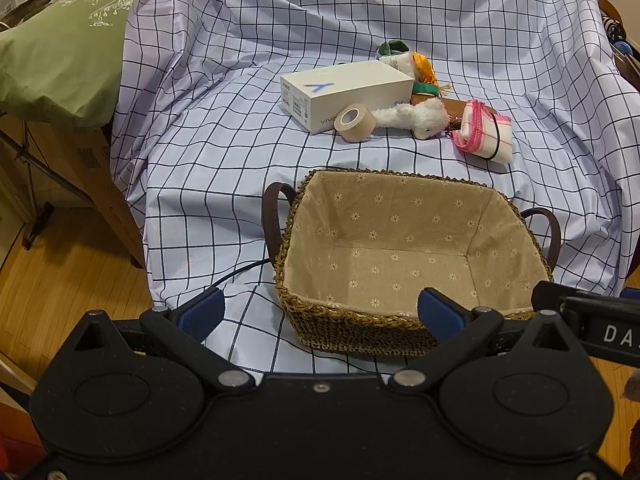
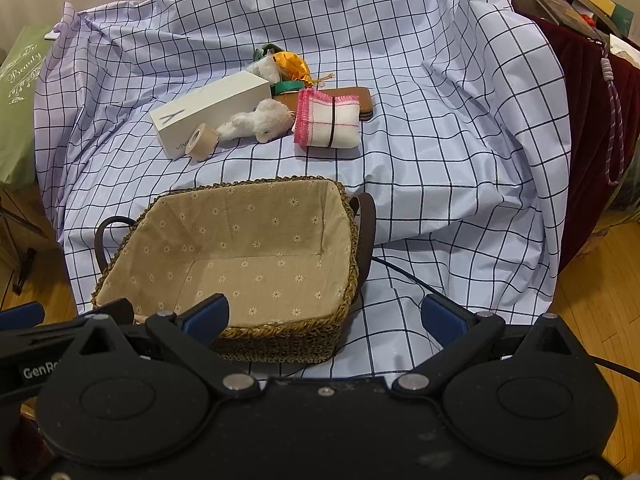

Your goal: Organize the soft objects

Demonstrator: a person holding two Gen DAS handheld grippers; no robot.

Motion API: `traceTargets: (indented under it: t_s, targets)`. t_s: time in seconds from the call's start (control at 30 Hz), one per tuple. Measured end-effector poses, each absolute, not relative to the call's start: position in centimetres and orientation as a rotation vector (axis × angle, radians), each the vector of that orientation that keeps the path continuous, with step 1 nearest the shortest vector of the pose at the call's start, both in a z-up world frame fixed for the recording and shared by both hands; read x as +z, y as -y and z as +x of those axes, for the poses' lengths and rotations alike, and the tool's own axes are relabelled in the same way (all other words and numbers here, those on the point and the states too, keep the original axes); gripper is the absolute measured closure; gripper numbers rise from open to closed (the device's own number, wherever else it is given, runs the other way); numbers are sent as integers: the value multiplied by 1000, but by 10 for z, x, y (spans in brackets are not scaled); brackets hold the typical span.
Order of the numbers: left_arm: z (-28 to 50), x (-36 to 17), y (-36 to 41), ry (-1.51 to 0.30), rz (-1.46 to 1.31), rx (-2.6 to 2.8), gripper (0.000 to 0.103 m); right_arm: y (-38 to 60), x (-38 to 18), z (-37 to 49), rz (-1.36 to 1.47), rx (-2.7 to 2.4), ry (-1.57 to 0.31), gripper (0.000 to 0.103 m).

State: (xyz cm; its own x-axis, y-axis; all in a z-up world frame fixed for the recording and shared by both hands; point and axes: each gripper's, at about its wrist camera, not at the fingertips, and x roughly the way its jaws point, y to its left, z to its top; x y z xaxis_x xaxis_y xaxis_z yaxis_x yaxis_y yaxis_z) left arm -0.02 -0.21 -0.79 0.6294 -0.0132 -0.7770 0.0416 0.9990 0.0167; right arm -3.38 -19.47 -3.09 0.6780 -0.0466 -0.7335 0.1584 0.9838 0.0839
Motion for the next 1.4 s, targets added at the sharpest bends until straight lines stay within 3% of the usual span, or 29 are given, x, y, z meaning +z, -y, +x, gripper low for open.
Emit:
traceTargets:
  t_s: [0.87, 1.4]
  targets:
    - [-2, 1, -3, -834, 4, -25, 3, 201, -30, -30, 175, -99, -822, 0]
    - [17, 4, 1, -816, 57, 18, 3, 213, -14, -25, 174, -158, -615, 1]
